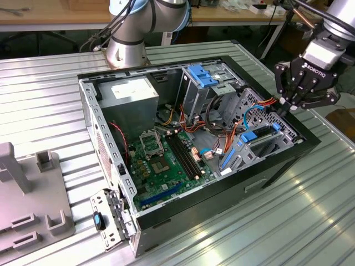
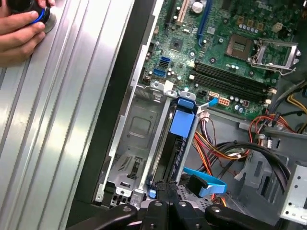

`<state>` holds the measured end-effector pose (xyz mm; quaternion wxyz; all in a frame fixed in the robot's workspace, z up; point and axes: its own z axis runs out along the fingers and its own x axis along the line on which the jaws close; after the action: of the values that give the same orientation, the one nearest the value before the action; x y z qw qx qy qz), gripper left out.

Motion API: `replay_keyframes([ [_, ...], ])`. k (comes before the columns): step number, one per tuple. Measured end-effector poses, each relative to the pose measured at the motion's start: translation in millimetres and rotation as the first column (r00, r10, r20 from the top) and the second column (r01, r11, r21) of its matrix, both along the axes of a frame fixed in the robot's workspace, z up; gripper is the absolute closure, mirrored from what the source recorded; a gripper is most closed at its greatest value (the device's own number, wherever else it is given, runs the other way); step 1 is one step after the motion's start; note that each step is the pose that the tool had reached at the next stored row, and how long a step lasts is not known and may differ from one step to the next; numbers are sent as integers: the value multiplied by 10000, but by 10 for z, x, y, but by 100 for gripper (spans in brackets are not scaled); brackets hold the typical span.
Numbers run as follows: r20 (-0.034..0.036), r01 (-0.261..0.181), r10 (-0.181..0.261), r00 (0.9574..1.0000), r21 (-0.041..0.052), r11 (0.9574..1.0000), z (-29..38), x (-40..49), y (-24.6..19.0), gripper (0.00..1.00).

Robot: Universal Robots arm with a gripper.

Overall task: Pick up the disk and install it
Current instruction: 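Insert the first disk wire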

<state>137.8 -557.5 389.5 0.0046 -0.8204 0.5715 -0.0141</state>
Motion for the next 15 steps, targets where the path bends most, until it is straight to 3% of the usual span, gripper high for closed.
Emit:
replay_keyframes([
  [3,0,-714,714,9974,0,9974,-1,0,0,89],
  [7,0,-1660,1660,9861,1,9861,-2,0,0,89],
  [8,0,-1908,1908,9816,1,9816,-3,1,0,89],
  [11,0,-2092,2092,9779,1,9779,-3,22,20,89],
  [15,0,-2152,2152,9766,1,9766,-3,101,88,89],
])
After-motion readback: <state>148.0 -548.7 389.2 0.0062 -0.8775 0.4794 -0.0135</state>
